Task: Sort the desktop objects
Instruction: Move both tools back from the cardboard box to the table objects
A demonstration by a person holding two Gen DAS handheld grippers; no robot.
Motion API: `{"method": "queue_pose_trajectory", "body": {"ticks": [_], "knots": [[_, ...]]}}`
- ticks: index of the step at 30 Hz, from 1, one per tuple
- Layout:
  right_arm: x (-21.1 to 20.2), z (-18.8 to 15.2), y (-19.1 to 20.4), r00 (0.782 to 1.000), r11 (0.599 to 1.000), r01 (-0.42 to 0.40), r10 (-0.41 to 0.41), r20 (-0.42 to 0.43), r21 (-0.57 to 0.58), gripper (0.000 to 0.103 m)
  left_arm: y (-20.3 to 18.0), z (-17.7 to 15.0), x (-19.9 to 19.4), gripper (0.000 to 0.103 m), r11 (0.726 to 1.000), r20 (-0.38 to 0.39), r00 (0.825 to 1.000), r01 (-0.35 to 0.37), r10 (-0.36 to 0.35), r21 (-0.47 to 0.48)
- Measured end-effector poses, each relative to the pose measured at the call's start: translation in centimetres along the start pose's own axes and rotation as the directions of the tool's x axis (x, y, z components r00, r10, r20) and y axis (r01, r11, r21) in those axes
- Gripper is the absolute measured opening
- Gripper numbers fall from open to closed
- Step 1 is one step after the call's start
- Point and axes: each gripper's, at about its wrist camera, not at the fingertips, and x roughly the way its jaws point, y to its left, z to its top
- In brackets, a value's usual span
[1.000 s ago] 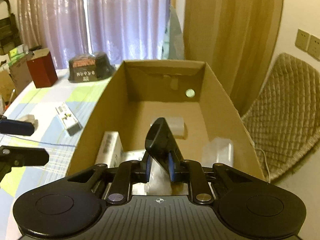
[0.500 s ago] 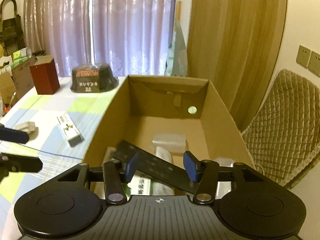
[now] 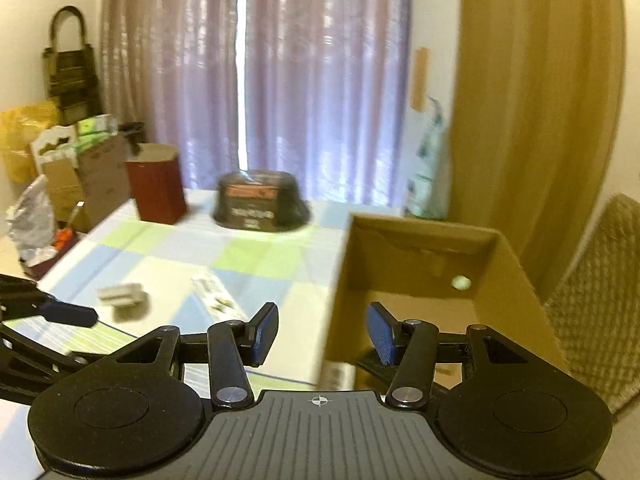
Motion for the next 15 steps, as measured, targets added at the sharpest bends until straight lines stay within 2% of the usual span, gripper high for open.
{"method": "queue_pose_trajectory", "body": {"ticks": [8, 13, 15], "knots": [[2.8, 1.0, 4.3, 0.996, 0.995, -0.089, 0.088, -0.034, -0.033, 0.052, 4.9, -1.2, -0.6, 0.067, 0.998, -0.009, 0.998, -0.066, 0.065, -0.026], [4.5, 0.8, 6.3, 0.991, 0.992, -0.117, 0.114, -0.069, -0.052, 0.054, 7.0, -1.9, -0.7, 0.069, 0.995, -0.022, 0.996, -0.09, 0.09, -0.033], [4.8, 0.6, 6.9, 0.99, 0.991, -0.124, 0.12, -0.073, -0.053, 0.084, 7.5, -2.2, -0.7, 0.072, 0.995, -0.025, 0.995, -0.095, 0.094, -0.038]]}}
